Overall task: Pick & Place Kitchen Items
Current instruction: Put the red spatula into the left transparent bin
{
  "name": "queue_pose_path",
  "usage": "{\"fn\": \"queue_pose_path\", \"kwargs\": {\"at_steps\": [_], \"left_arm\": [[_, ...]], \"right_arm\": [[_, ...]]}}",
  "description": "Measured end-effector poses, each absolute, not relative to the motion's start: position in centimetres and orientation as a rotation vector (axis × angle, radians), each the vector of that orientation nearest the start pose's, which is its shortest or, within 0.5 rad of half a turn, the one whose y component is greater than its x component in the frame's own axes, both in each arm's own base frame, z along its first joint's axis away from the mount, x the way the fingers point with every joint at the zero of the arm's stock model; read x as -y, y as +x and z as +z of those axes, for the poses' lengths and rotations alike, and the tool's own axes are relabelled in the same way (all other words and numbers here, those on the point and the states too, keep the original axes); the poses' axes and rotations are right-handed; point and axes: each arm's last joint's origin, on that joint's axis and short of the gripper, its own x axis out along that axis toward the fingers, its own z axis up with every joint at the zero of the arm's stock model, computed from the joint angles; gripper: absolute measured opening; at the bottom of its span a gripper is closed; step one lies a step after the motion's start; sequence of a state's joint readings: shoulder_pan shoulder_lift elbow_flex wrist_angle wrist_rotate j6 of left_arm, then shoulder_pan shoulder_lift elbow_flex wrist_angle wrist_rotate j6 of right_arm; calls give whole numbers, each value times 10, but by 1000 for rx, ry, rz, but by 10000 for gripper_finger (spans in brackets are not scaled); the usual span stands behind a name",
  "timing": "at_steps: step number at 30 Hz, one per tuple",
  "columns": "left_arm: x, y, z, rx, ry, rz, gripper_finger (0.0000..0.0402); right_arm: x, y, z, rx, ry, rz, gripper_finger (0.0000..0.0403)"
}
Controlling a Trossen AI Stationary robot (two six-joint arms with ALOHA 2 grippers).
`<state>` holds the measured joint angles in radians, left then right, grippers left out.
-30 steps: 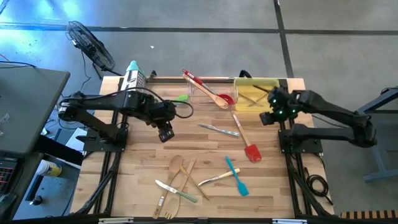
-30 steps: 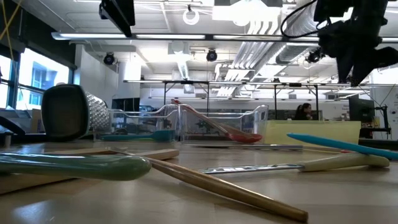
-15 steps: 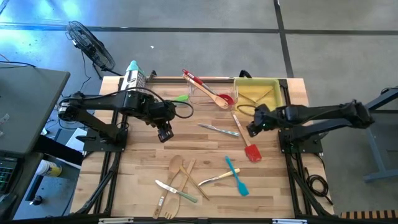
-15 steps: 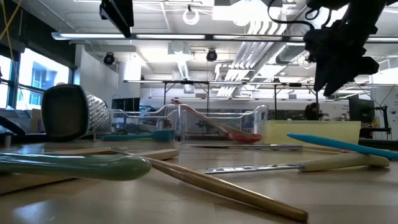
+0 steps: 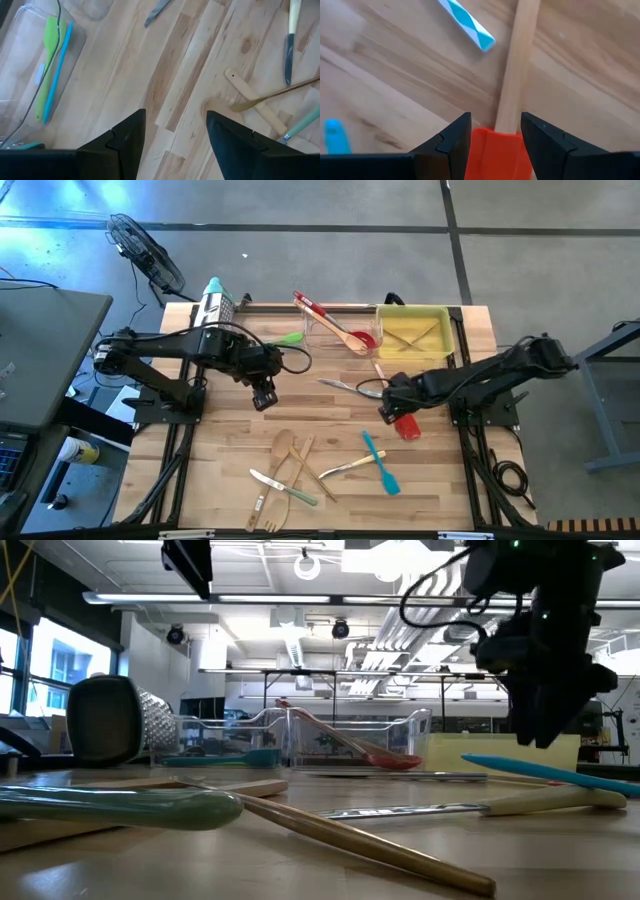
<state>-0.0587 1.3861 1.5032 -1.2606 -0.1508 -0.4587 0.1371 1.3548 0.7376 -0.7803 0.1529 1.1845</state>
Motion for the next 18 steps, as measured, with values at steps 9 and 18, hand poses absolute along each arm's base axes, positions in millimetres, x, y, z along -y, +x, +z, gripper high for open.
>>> {"fn": "queue_pose_path", "kwargs": {"at_steps": [9,18], "left_arm": [[27,245,363,-1119,-230,272,200],[41,242,363,-1128,-186,240,200]], "right_arm": [[-29,216,161,-1239,782,-837,164],[-27,216,162,-1193,759,-887,164]]}}
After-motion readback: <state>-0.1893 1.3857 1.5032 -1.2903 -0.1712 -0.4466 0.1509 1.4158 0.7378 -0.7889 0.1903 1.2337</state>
